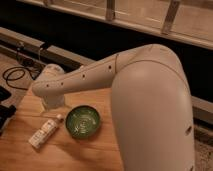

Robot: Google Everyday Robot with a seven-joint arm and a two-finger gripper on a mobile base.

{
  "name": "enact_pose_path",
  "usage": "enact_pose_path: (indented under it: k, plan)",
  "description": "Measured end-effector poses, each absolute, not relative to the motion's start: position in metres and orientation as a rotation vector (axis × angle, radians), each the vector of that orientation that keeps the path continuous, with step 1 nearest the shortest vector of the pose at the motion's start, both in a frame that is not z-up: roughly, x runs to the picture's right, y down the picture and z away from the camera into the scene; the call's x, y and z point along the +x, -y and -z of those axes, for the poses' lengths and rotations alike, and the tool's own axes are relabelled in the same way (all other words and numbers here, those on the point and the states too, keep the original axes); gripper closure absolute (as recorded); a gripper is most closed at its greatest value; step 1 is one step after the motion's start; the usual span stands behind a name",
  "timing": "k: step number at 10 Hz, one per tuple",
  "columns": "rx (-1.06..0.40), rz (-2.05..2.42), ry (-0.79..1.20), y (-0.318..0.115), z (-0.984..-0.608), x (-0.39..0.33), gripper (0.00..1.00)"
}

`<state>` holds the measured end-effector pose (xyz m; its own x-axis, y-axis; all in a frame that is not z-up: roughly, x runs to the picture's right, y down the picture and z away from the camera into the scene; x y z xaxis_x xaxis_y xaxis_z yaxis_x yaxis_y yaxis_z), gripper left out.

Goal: Place the bottle in the ceramic bowl

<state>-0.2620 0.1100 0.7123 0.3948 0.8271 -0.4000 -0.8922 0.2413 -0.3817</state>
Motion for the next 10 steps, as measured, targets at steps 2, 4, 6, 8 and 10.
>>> enact_pose_path:
  k: [2,4,6,8,10]
  plan:
    - [-0.645,-1.099,-0.116,-0.133,-0.701,-0.290,0.20]
    - [-0.650,-1.094,-0.116,-0.136,-0.702,-0.292,0.20]
    - [-0.652,-1.097,-0.118,-0.136,-0.702,-0.292,0.20]
    - [-0.649,-1.086,-0.126,-0.136,-0.704,-0.293,0.20]
    - [-0.653,-1.084,-0.118,-0.147,-0.708,-0.310,0.20]
